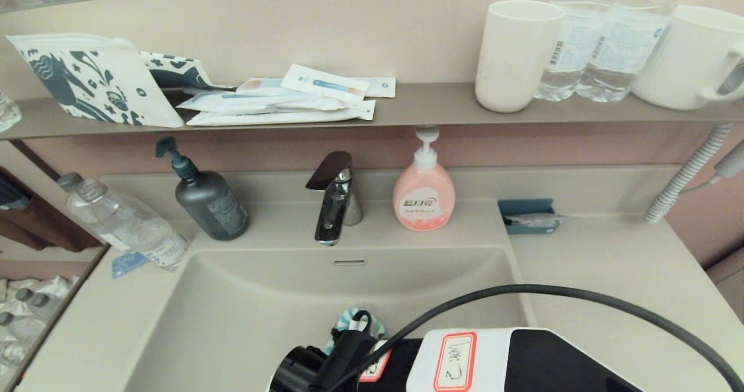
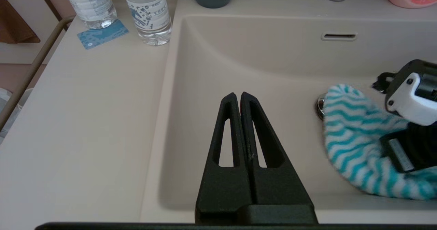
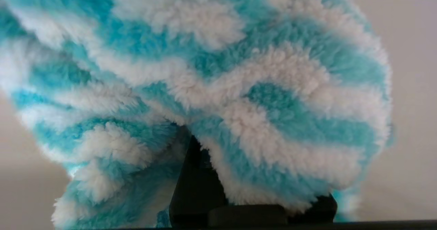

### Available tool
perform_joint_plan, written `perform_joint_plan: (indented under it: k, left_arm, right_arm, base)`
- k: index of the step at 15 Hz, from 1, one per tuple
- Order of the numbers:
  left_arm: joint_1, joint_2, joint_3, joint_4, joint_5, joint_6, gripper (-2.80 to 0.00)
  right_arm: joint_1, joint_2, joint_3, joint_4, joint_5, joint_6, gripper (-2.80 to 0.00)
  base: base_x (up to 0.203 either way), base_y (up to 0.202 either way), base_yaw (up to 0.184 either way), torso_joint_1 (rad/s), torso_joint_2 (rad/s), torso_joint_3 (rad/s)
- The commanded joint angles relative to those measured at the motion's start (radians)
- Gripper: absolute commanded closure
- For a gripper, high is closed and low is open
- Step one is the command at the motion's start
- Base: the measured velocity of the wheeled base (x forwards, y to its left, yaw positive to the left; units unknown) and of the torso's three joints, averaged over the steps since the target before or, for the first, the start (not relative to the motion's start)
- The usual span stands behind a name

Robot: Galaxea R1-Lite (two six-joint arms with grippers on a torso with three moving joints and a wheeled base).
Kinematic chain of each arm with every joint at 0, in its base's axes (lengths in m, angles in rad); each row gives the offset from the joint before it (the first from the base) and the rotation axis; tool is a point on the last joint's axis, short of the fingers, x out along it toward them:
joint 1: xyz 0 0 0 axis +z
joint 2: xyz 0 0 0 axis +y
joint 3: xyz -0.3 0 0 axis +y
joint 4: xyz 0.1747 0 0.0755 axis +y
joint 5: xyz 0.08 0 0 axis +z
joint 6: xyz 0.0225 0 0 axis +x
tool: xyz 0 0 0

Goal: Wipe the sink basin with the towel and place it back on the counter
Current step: Wipe the sink

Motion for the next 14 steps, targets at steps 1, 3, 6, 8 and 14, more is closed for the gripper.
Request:
perform_joint_plan:
  k: [1,3,6,8,14]
  left_arm:
    - [0.0,0.001,0.0,0.0,0.0,0.0,0.0]
    - [0.0,0.001,0.0,0.0,0.0,0.0,0.0]
    - [0.0,0.001,0.0,0.0,0.0,0.0,0.0]
    - [0.0,0.001,0.0,0.0,0.0,0.0,0.0]
    - [0.0,0.001,0.0,0.0,0.0,0.0,0.0]
  right_arm:
    - [0.012,0.037,-0.008,-0.097,0.014,0.003,0.0]
    - [0.012,0.041,-0.008,-0.215,0.026,-0.017,0.0]
    - [0.009,0.064,-0.008,-0.403,0.056,-0.067,0.0]
    - [-0.006,0.073,-0.008,-0.502,0.067,-0.119,0.0]
    - [-0.133,0.076,-0.008,-0.618,0.068,-0.196,0.0]
  base:
    - [0.0,0.0,0.0,0.0,0.0,0.0]
    - [0.0,0.0,0.0,0.0,0.0,0.0]
    - [0.0,0.0,0.0,0.0,0.0,0.0]
    - [0.0,0.0,0.0,0.0,0.0,0.0]
    - [0.0,0.0,0.0,0.0,0.0,0.0]
